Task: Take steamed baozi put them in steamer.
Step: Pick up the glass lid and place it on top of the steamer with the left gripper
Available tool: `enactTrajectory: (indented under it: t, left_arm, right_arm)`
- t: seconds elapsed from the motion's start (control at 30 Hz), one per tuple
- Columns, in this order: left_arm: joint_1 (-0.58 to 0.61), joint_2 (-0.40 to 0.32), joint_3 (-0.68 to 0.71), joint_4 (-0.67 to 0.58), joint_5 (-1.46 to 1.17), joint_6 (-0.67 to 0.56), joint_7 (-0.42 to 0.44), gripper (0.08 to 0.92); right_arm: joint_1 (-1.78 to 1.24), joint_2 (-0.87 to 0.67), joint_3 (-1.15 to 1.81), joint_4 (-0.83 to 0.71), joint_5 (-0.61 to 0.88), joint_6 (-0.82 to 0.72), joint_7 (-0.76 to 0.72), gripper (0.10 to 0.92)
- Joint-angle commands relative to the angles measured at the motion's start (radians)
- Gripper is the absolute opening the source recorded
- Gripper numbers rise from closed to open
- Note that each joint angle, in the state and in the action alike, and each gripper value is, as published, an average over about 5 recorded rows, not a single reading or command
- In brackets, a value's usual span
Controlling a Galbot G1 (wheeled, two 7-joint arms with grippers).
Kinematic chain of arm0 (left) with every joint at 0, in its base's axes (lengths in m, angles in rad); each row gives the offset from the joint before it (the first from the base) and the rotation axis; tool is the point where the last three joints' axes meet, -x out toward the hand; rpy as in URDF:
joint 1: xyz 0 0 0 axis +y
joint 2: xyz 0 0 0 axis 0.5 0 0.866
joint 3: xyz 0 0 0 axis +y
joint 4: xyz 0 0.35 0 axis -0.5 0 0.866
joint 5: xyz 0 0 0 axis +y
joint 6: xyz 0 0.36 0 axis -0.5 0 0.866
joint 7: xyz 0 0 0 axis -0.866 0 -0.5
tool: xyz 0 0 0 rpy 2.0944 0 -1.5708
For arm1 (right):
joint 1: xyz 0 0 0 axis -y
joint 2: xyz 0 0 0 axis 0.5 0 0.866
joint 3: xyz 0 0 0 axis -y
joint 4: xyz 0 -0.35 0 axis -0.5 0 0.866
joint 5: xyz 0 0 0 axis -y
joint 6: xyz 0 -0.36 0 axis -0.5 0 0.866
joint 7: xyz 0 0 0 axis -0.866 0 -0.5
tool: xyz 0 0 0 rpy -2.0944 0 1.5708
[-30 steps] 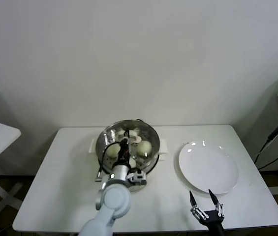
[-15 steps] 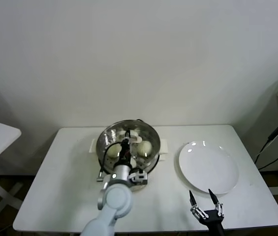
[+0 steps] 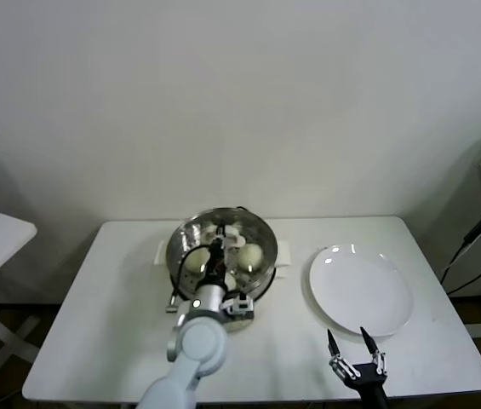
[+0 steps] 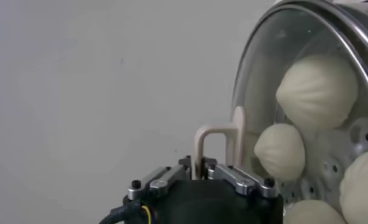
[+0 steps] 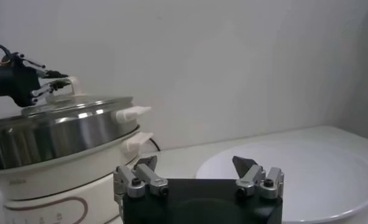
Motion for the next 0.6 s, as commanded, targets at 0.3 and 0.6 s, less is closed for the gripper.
enactTrajectory:
  t: [0.3, 0.6]
  left_arm:
    - [0.019, 0.023, -0.007, -0.034, -0.013, 0.003, -0.010, 0.485]
    - [0.046, 0.049, -0.015, -0.092, -0.050, 0.003, -0.013, 0.735]
  right_arm:
    - [0.001, 0.000, 0.000, 0.003, -0.001, 0.001, 0.000, 0.823]
    - [0.002, 0.000, -0.002, 0.004, -0.003, -0.001, -0.001, 0.823]
